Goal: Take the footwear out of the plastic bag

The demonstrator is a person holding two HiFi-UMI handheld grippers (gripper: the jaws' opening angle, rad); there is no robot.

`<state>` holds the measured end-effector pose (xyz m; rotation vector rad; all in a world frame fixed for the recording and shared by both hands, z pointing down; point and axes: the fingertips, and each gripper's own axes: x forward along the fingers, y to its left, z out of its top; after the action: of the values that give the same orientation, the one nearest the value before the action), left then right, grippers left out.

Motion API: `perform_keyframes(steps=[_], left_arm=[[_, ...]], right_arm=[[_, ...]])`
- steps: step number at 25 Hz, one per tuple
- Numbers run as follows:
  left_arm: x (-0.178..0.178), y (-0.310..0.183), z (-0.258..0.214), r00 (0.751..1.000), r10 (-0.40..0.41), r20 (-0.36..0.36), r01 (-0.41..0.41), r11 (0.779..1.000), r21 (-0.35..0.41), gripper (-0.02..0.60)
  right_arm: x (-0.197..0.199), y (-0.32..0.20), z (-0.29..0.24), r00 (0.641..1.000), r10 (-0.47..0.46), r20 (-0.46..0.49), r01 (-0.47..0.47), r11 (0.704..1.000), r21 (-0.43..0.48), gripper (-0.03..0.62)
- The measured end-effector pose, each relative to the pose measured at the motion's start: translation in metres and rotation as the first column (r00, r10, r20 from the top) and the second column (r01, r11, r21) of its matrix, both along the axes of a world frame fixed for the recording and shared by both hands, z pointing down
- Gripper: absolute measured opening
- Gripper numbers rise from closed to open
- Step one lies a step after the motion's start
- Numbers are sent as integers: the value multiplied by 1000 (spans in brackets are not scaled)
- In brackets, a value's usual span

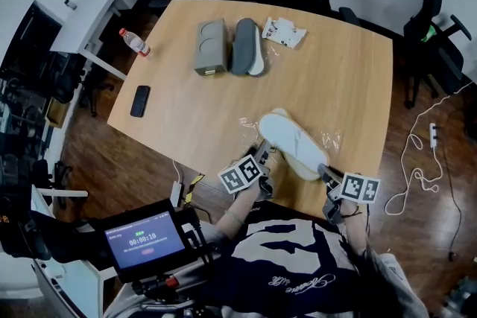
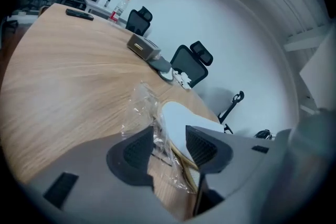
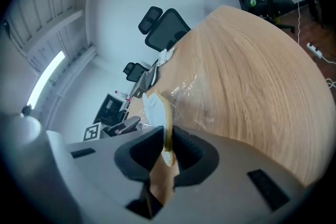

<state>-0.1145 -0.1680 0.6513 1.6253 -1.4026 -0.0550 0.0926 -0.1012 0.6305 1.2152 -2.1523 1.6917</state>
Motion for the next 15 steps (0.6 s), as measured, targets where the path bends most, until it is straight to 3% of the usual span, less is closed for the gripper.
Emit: perform_keyframes(steps=[2, 4, 7, 10, 12, 15], left_arm=[[7, 4, 1, 998, 55, -4, -55, 998, -18, 247], [10, 11, 4, 993, 112, 42, -110, 993, -46, 332], [0, 22, 8, 966, 173, 190, -156, 982, -102, 351], [-21, 33, 4, 936, 153, 319, -124, 986, -108, 351], [-30, 38, -6, 938, 112, 328, -94, 993, -71, 351], [-31, 44, -25, 969, 56, 242, -57, 998, -3, 350]], right_arm=[[3, -1, 7, 999, 0, -51, 0, 1000, 2, 52], [6, -2, 12, 996, 4, -85, -4, 1000, 5, 54], [9, -5, 17, 994, 11, -112, -10, 1000, 7, 55], [10, -4, 20, 992, 10, -126, -8, 1000, 15, 58], [10, -4, 20, 993, 7, -121, -4, 1000, 28, 59], [9, -5, 16, 991, -3, -135, 16, 996, 90, 66]])
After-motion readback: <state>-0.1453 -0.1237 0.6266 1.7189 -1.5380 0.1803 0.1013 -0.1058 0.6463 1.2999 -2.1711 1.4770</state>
